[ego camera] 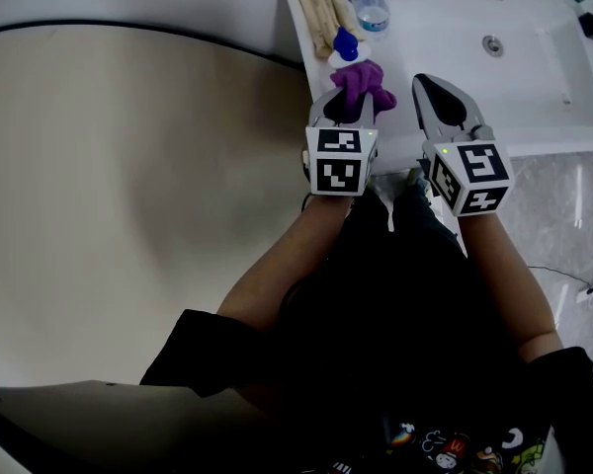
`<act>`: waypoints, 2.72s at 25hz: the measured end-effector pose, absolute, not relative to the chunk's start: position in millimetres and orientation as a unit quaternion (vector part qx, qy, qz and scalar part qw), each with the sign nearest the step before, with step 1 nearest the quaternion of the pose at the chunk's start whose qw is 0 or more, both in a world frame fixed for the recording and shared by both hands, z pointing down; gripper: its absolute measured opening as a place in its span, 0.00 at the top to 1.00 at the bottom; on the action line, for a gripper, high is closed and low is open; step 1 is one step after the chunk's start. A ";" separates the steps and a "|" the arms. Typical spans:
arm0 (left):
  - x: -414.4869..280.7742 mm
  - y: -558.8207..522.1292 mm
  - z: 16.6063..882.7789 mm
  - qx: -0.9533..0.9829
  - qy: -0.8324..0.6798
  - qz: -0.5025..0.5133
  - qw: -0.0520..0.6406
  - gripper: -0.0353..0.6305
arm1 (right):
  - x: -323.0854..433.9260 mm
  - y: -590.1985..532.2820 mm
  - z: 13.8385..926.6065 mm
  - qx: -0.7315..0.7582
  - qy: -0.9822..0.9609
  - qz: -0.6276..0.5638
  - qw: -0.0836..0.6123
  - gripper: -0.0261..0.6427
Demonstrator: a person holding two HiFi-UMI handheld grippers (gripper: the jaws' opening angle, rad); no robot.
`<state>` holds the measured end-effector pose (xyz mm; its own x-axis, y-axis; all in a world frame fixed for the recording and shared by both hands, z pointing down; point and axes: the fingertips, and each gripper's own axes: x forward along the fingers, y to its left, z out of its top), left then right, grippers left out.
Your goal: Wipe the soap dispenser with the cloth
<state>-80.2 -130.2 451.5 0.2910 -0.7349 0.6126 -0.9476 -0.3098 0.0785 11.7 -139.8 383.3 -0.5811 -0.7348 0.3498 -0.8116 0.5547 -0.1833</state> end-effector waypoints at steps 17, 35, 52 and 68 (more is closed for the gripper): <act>-134.2 -146.6 386.6 0.798 -0.547 0.233 0.100 0.79 | -28.8 -125.5 367.5 0.441 -0.878 0.148 0.116 0.93; -146.3 -134.1 486.0 0.803 -0.484 0.318 0.142 0.79 | -45.5 -107.9 387.2 0.462 -0.859 0.159 0.151 0.93; -145.1 -130.5 424.6 0.812 -0.499 0.279 0.115 0.79 | -41.6 -114.9 378.1 0.468 -0.859 0.152 0.140 0.93; -99.3 -170.8 369.0 0.806 -0.519 0.283 0.024 0.79 | 2.1 -130.3 374.4 0.462 -0.865 0.161 0.108 0.93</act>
